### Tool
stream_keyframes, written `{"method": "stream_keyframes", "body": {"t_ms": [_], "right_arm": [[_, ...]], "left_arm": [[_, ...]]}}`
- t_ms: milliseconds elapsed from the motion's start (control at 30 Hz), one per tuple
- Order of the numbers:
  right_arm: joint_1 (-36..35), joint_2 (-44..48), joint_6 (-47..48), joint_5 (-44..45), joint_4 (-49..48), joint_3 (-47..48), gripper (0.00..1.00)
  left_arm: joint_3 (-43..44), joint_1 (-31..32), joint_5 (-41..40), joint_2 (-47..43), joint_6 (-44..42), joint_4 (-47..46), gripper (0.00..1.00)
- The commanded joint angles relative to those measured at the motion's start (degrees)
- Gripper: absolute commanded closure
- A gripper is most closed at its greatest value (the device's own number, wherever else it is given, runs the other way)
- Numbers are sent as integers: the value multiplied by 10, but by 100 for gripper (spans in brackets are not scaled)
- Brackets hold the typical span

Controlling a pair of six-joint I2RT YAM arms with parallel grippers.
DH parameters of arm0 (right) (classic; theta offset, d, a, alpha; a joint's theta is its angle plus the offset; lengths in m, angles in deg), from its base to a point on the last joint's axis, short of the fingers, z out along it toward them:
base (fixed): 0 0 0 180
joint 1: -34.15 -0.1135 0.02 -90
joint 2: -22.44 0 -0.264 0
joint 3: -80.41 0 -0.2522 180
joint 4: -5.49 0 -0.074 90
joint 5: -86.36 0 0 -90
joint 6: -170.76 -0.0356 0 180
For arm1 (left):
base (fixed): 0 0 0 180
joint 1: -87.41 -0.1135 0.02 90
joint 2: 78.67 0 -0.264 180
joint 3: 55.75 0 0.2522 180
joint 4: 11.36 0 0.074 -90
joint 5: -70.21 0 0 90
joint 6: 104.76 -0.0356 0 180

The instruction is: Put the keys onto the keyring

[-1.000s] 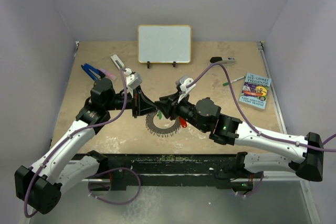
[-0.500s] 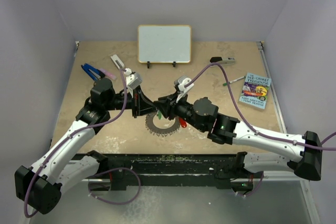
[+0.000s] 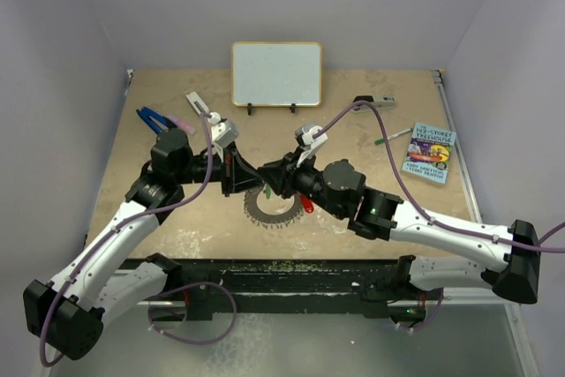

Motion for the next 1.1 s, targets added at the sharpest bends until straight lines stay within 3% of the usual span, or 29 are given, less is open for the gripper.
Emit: {"method": "stream_keyframes", "body": {"t_ms": [0,167,367,1067], "right_arm": [[0,-21,-29,-20,48,26,77],[2,-37,-36,-28,68,41,82],[1,-38,-42,-33,83,42,100],[1,-10,-64,-23,83,5,100]], "left_arm": [[51,1,9,-4,-5,-45,96],[54,1,8,0,-4,-40,96],[56,1,5,1,-5,-35,96],[48,1,7,7,121,-82,96]]}}
